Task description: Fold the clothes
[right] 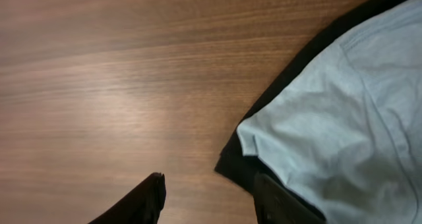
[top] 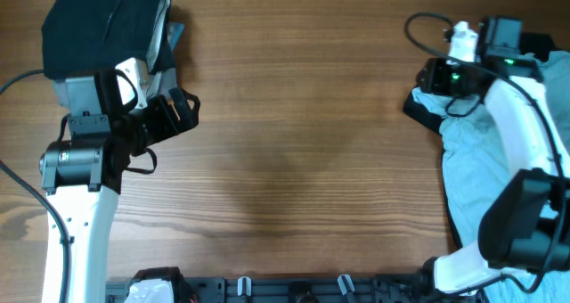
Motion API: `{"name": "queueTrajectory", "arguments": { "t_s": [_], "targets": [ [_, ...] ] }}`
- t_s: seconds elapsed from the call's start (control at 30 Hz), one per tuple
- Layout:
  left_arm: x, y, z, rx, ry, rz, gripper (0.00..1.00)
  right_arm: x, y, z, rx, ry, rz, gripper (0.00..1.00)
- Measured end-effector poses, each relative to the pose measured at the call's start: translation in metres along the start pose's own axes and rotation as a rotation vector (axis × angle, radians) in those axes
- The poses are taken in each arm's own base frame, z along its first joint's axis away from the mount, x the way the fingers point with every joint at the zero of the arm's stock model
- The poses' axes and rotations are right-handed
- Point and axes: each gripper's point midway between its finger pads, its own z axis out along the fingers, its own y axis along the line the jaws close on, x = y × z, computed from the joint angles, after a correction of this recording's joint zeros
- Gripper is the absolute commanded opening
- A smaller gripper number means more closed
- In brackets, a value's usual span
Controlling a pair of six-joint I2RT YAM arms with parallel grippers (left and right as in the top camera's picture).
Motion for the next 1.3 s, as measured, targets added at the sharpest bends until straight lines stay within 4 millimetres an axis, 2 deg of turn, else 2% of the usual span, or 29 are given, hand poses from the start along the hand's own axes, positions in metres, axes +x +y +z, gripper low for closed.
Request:
{"name": "queueTrajectory", "arguments": {
  "t_s": [0.07, 0.17, 0.3, 0.37, 0.57, 0.6, 0.63, 0.67, 0.77, 0.9, 1.07, 1.17, 1.3],
  "targets": [
    [0.000, 0.000, 0.000, 0.000, 0.000, 0.000, 1.00, 0.004, -0.003, 0.014, 0.051, 0.025, -0.018, 0.47],
    [0.000, 0.000, 0.001, -0.002, 0.003, -0.001, 1.00, 0.015, -0.027, 0.041, 0.177, 0.079, 0.004, 0.48],
    [0.002, 0.003, 0.007, -0.010, 0.025, -0.008, 1.00, 0.026, -0.043, 0.062, 0.240, 0.120, 0.035, 0.50],
    [0.004, 0.005, 0.012, -0.016, 0.042, -0.014, 1.00, 0.031, -0.047, 0.068, 0.252, 0.140, 0.044, 0.46],
    [0.009, 0.014, 0.031, -0.039, 0.104, -0.034, 1.00, 0.033, -0.047, 0.071, 0.252, 0.150, 0.033, 0.47],
    [0.011, 0.015, 0.034, -0.044, 0.116, -0.038, 1.00, 0.033, -0.047, 0.072, 0.251, 0.148, 0.032, 0.37],
    [0.012, 0.017, 0.037, -0.048, 0.127, -0.042, 1.00, 0.032, -0.048, 0.073, 0.250, 0.145, 0.030, 0.18],
    [0.014, 0.018, 0.038, -0.052, 0.137, -0.045, 1.00, 0.032, -0.048, 0.074, 0.250, 0.144, 0.030, 0.04],
    [0.017, 0.019, 0.039, -0.057, 0.151, -0.050, 1.00, 0.036, -0.049, 0.080, 0.250, 0.159, 0.022, 0.04],
    [0.018, 0.020, 0.039, -0.060, 0.157, -0.052, 1.00, 0.036, -0.051, 0.080, 0.252, 0.158, 0.035, 0.04],
    [0.021, 0.020, 0.039, -0.058, 0.170, -0.056, 1.00, 0.037, -0.071, 0.071, 0.260, 0.152, 0.130, 0.04],
    [0.021, 0.019, 0.038, -0.056, 0.171, -0.056, 1.00, 0.030, -0.089, 0.048, 0.256, 0.113, 0.192, 0.04],
    [0.021, 0.018, 0.037, -0.051, 0.167, -0.054, 1.00, 0.012, -0.101, 0.009, 0.209, 0.017, 0.211, 0.04]
  ]
}}
